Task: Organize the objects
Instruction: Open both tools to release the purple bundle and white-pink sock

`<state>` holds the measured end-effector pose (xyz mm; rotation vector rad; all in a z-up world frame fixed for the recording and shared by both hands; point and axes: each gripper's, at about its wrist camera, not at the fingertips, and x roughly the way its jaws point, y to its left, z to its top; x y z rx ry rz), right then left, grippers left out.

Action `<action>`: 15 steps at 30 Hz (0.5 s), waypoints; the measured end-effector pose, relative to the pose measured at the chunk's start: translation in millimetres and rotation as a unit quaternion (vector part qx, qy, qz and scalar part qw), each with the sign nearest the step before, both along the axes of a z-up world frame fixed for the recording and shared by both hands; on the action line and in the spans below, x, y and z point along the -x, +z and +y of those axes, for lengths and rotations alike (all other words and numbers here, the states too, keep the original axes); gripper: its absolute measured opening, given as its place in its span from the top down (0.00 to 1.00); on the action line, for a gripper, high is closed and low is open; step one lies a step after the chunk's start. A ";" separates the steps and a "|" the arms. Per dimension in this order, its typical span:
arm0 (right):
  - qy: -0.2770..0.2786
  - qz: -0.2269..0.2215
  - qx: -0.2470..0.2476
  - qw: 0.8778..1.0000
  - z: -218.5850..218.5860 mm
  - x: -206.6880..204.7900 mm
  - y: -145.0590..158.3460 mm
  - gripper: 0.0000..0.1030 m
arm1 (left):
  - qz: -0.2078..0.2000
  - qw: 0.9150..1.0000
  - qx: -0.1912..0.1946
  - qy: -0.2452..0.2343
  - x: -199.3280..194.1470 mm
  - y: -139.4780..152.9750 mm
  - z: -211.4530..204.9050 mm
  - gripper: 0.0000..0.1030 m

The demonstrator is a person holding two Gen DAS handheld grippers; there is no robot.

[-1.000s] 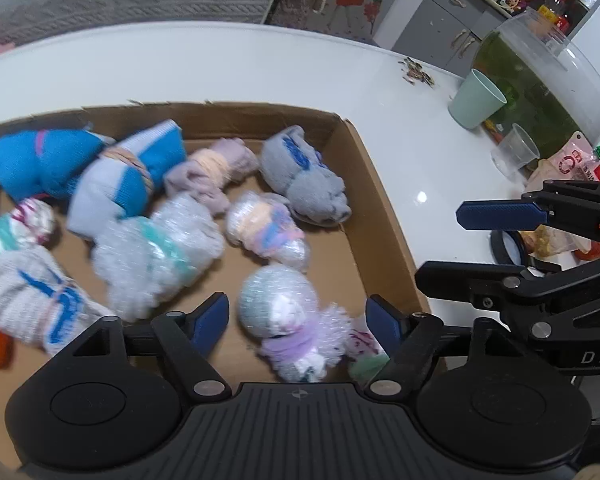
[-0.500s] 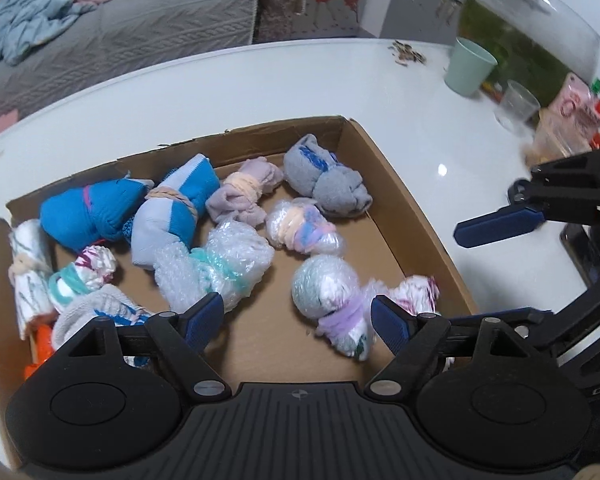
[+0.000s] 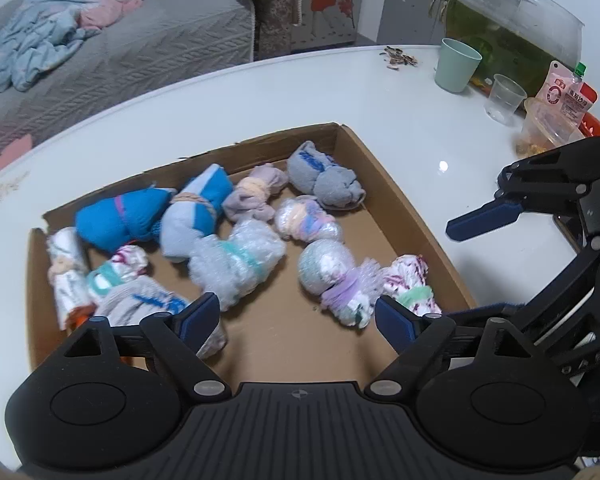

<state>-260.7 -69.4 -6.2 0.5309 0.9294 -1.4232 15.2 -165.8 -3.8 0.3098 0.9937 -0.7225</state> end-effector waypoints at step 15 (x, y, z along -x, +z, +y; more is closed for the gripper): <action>0.012 -0.012 0.053 0.998 17.3 -26.1 11.8 0.11 | -0.052 0.998 0.003 0.025 29.3 35.2 72.7 0.02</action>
